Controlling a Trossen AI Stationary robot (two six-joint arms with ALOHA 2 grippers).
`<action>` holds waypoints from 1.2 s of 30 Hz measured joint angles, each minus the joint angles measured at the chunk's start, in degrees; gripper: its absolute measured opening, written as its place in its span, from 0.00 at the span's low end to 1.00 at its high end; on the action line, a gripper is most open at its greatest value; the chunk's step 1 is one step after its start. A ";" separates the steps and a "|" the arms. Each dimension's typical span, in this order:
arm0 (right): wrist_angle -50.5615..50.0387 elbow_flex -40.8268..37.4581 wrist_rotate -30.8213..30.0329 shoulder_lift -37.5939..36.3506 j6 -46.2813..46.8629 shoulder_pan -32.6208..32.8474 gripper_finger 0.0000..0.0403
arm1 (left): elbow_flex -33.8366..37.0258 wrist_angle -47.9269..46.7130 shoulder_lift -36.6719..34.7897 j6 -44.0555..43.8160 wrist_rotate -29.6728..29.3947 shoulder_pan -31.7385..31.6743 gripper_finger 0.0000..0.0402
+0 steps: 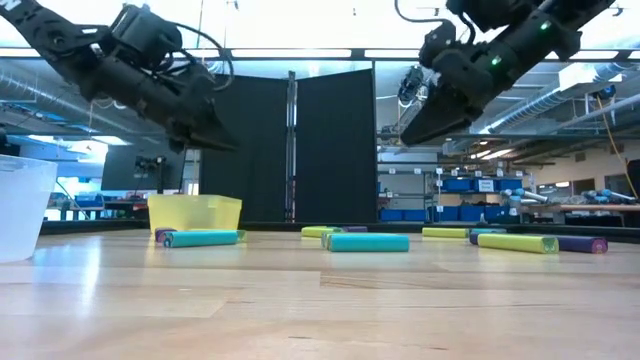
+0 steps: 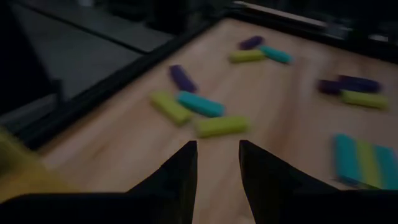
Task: Sort blocks
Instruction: Put the green block into the transparent bin
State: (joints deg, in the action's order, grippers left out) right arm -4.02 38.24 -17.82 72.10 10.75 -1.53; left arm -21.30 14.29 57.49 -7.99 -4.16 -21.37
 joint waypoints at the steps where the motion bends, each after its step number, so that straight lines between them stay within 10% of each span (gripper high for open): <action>1: -0.35 0.00 0.00 0.00 1.02 -1.42 0.40 | 0.00 0.06 0.00 -0.02 0.00 1.37 0.32; 16: -11.11 -0.02 16.09 1.76 1.63 -30.24 0.39 | 0.00 8.54 3.52 -1.47 0.40 10.67 0.32; 36: -30.24 24.23 15.47 29.24 -9.89 -37.81 0.57 | -0.01 14.15 8.70 -1.71 7.89 10.68 0.32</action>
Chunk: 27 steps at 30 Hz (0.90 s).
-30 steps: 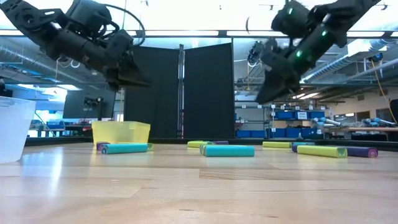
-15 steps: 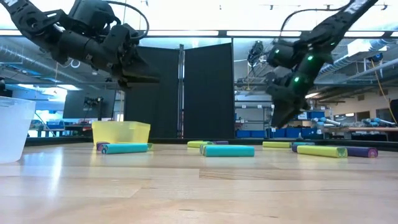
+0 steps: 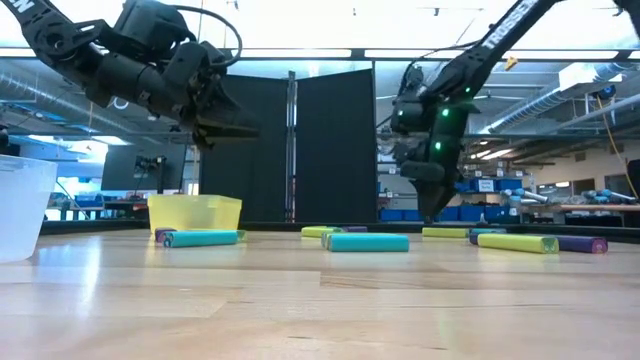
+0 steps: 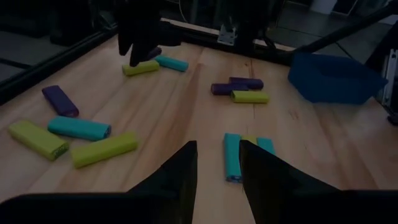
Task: Sort blocks
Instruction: Put the green block into the transparent bin
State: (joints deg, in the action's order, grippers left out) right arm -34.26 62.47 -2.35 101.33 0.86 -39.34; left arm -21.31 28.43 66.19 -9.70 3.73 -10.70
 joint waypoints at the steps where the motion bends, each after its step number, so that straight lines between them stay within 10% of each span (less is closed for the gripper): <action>1: -0.85 0.45 -0.01 1.13 -0.64 -0.27 0.57 | -0.01 -0.28 0.00 -0.01 0.00 0.00 0.32; 12: -1.77 1.43 3.57 5.88 -3.77 -2.45 0.55 | -0.01 -0.86 0.00 -1.17 0.00 1.11 0.32; 21: -1.71 1.37 8.28 5.89 -5.70 -2.46 0.29 | -0.01 -0.53 -0.02 -1.55 0.00 1.11 0.32; 27: -0.86 0.97 11.65 3.59 -6.47 -1.00 0.29 | -0.01 2.04 -0.02 -2.74 0.01 1.11 0.32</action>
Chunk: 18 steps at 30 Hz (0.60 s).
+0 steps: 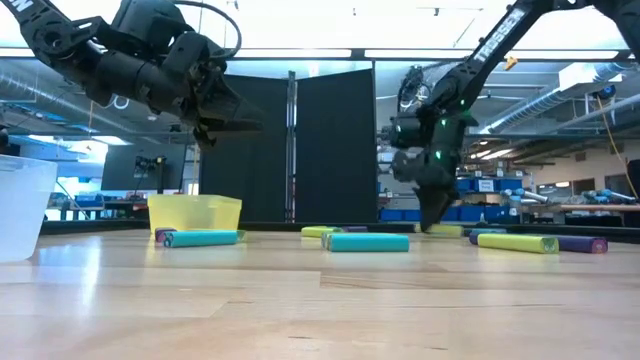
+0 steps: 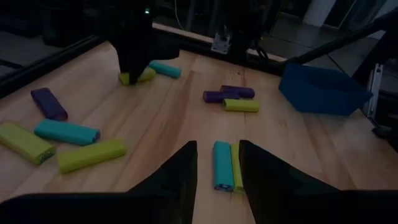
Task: Sort blocks
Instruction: Put the green block into the transparent bin
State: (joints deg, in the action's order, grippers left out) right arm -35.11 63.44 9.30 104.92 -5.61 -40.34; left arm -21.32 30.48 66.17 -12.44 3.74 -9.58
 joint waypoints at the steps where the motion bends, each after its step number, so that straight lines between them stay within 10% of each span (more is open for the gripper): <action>1: 0.71 0.00 0.15 -0.96 -0.03 0.50 0.29 | 0.00 -0.01 0.00 -0.01 -0.01 0.00 0.32; 18: 27.14 0.11 1.22 -11.01 3.02 20.09 0.29 | 0.02 9.48 6.55 4.59 -10.77 4.64 0.32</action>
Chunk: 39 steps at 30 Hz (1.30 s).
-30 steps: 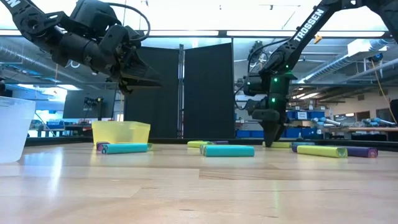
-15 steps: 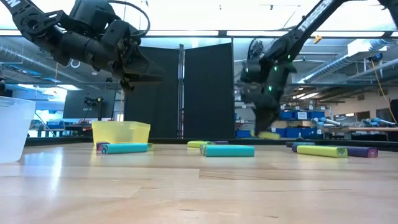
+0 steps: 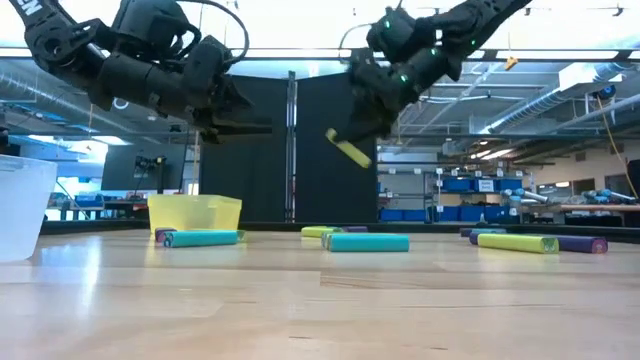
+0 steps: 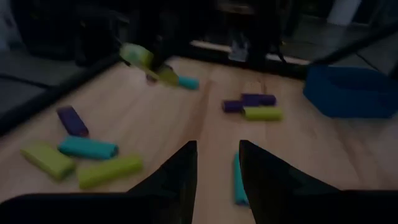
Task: Sort blocks
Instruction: Put the green block into the transparent bin
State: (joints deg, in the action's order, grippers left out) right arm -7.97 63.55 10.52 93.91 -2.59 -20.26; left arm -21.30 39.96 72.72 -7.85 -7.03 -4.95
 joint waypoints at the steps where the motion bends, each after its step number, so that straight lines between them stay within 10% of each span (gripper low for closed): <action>1: 1.39 0.00 -0.07 0.02 0.02 1.11 0.29 | 0.00 2.00 0.74 0.18 -0.37 0.21 0.32; 23: 32.17 -6.91 -3.87 0.00 3.96 12.99 0.29 | -7.17 8.70 10.03 -2.15 2.87 0.15 0.67; 32: 32.94 -6.99 -3.58 0.00 3.94 14.20 0.29 | -8.41 10.84 11.04 1.83 4.83 0.26 0.65; 39: 33.95 -6.99 -3.56 0.00 3.94 14.69 0.29 | -8.41 12.15 11.07 3.36 6.70 0.26 0.44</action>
State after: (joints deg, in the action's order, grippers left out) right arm 25.98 56.55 6.96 93.91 1.35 -5.57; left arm -29.71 52.11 83.79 -4.49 -0.33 -4.69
